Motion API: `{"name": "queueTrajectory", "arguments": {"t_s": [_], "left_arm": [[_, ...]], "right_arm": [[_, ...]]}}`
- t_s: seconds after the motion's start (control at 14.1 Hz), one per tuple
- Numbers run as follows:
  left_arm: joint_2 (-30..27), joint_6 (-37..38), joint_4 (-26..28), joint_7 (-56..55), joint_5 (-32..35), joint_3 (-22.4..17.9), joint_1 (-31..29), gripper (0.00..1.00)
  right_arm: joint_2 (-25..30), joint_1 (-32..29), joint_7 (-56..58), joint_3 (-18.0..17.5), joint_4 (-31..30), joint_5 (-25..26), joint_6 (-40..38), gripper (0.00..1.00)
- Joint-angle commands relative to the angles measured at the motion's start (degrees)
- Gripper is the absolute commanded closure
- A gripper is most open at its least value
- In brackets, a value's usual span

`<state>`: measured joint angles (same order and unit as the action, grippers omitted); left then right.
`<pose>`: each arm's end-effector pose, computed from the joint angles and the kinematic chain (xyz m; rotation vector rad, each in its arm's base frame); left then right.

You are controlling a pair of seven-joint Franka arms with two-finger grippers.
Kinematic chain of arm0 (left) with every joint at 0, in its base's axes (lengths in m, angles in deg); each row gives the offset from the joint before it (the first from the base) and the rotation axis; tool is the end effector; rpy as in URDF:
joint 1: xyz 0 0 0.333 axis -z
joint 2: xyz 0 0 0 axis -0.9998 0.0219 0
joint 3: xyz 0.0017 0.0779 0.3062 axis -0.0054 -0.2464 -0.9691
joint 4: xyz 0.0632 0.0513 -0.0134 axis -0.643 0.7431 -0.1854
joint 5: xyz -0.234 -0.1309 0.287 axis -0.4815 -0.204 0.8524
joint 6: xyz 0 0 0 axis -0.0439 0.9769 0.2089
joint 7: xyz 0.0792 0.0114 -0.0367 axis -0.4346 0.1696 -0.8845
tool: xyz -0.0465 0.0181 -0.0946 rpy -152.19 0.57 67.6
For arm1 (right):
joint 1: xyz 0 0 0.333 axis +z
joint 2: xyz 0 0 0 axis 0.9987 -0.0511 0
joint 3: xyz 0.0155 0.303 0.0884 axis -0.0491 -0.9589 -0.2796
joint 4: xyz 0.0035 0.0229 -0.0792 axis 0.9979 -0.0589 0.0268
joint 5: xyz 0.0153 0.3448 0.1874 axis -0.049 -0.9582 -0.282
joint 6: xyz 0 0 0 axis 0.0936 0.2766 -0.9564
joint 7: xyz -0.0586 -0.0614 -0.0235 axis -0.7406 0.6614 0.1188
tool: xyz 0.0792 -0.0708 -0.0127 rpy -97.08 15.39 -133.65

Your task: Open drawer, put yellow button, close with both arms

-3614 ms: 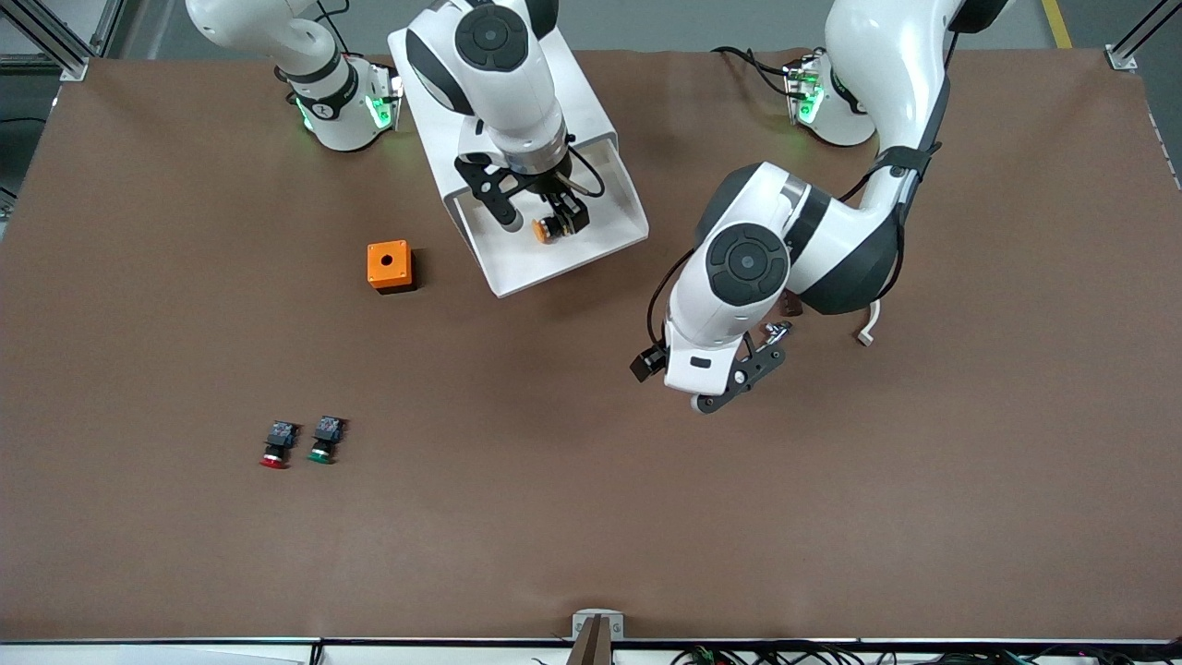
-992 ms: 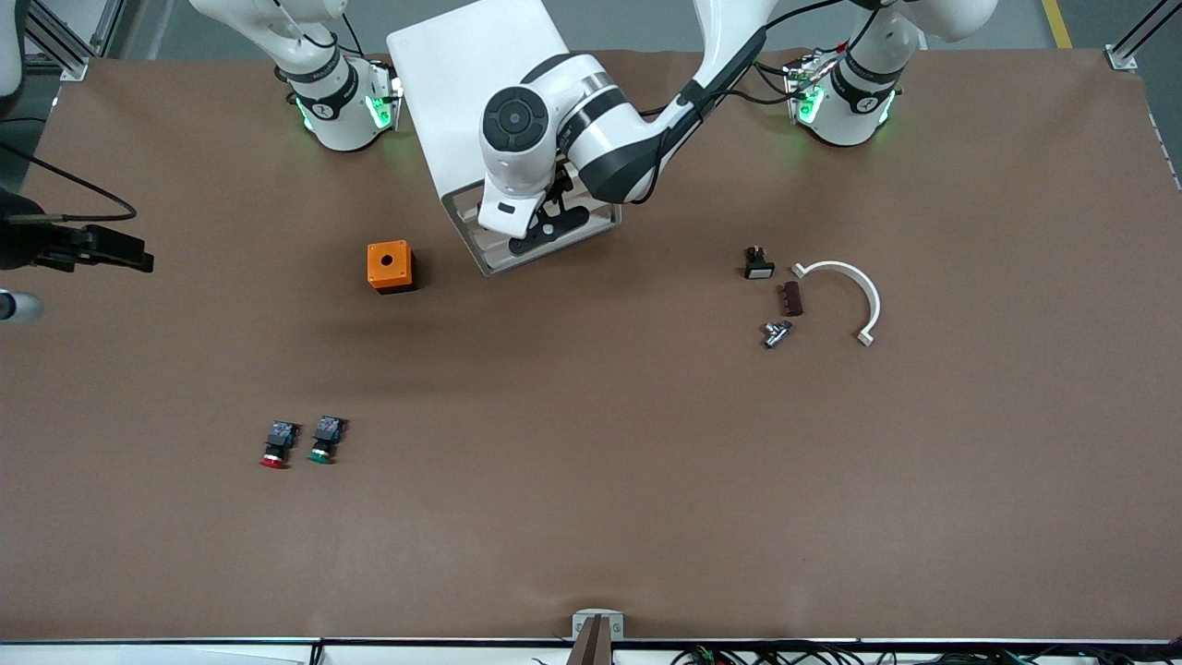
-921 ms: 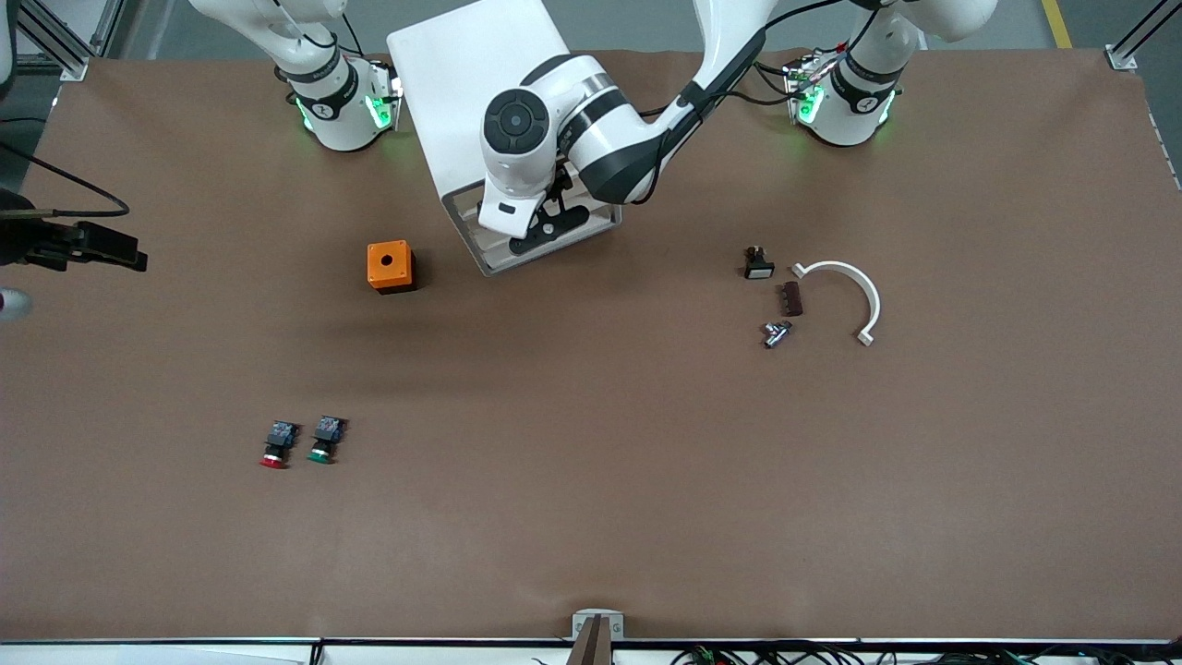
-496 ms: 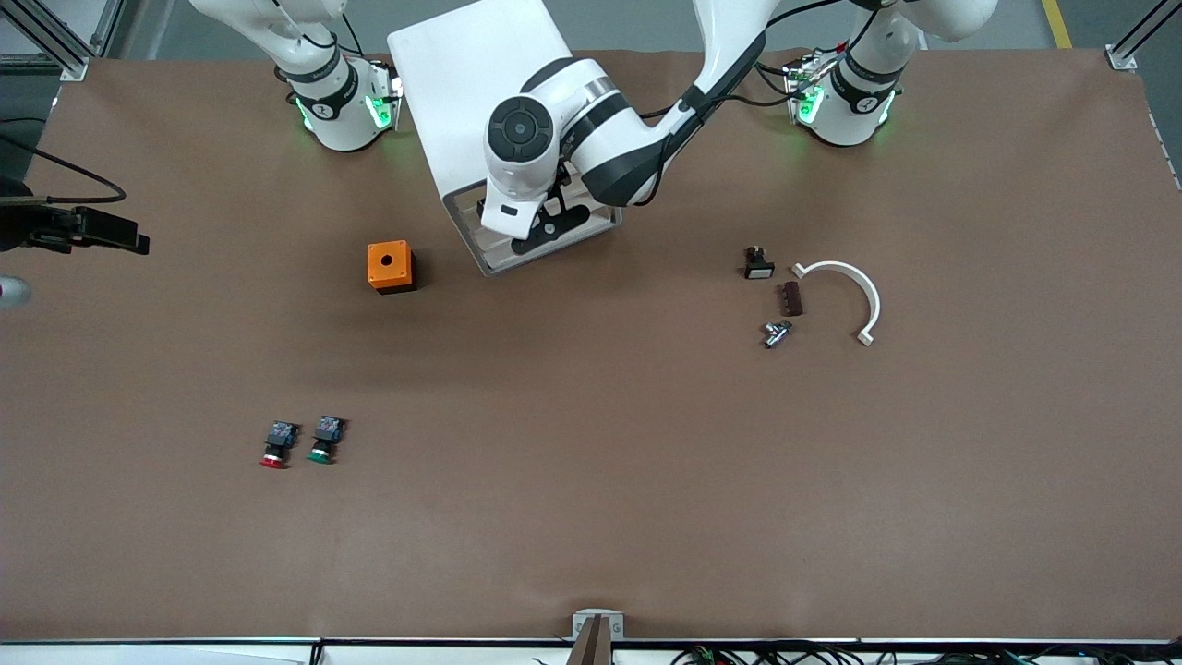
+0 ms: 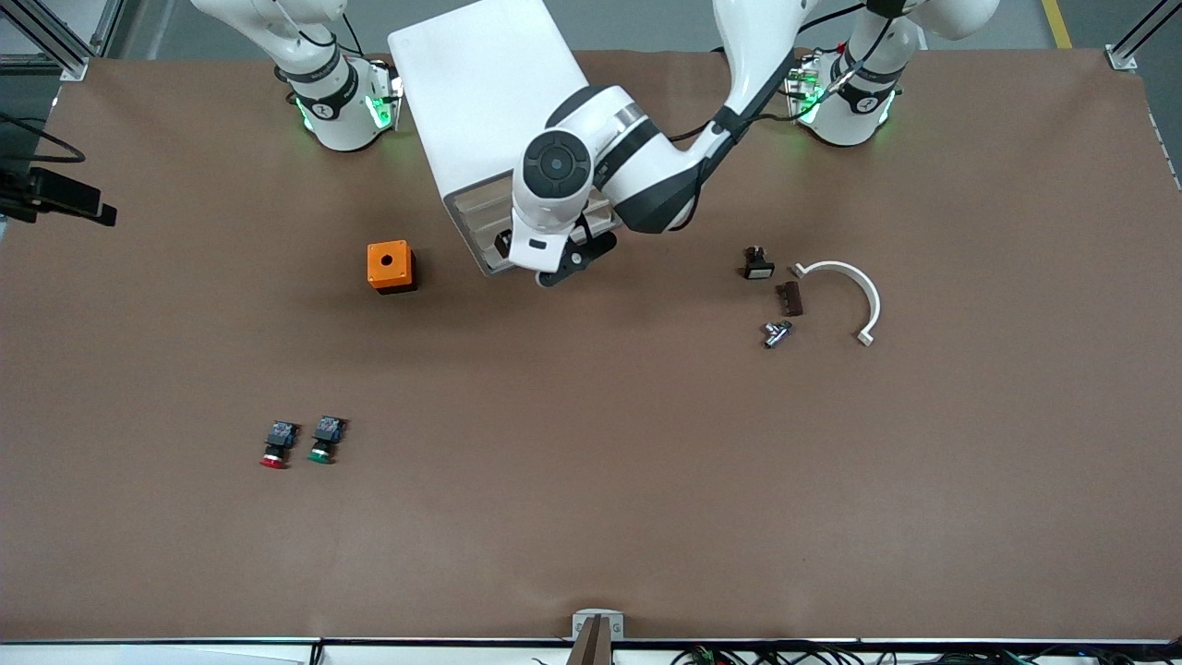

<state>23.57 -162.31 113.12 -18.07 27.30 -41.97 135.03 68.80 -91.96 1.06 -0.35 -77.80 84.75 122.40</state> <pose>0.4359 -0.5835 0.3616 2.8804 0.8866 -0.5323 0.5430 -0.0525 0.6500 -3.0757 0.1206 0.2950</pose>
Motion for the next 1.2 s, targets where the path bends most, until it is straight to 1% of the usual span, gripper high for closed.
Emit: {"name": "queueTrajectory", "arguments": {"t_s": [0.0, 0.14, 0.21, 0.35, 0.5, 0.71, 0.85, 0.92, 1.13], "left_arm": [[-1.62, 0.22, -0.02, 0.08, -0.57, -0.38, -2.06, 0.0], [-2.59, 0.31, -0.11, 2.62, 1.62, -0.64, -4.79, 0.0], [-4.78, 0.39, -0.02, 4.38, 3.81, -0.56, -6.37, 0.0], [-7.95, 4.85, 0.16, 8.85, 6.63, -0.55, -9.09, 0.0], [-12.34, 11.08, 0.24, 16.75, 7.43, -0.47, -13.65, 0.0], [-18.4, 21.63, 0.59, 31.15, 7.61, -0.47, -21.39, 0.0], [-21.39, 26.39, 1.38, 38.98, 7.7, -0.47, -25.69, 0.0], [-23.58, 27.19, 3.13, 42.94, 7.87, -0.47, -28.07, 0.0], [-32.11, 27.29, 12.61, 57.08, 10.33, -0.38, -35.1, 0.0]], "right_arm": [[3.46, 0.13, 0.0, -0.82, -3.1, -0.69, 2.21, 0.0], [5.48, 0.66, 0.0, -0.2, -5.64, -0.69, 3.09, 0.0], [6.79, 2.15, 0.0, 1.02, -7.13, -0.69, 3.97, 0.0], [9.34, 5.75, 0.0, 4.79, -10.04, -0.69, 5.2, 0.0], [10.49, 5.33, 0.0, 4.98, -11.62, -0.78, 5.82, 0.0], [11.98, 5.15, 0.0, 4.9, -11.63, -0.78, 6.52, 0.0], [13.74, 3.84, 0.0, 4.29, -11.72, -0.86, 6.35, 0.0], [13.92, 3.75, 0.26, 3.76, -11.72, -0.87, 6.35, 0.0], [13.92, 3.22, 1.93, 3.32, -13.12, -0.6, 7.4, 0.0]]}}
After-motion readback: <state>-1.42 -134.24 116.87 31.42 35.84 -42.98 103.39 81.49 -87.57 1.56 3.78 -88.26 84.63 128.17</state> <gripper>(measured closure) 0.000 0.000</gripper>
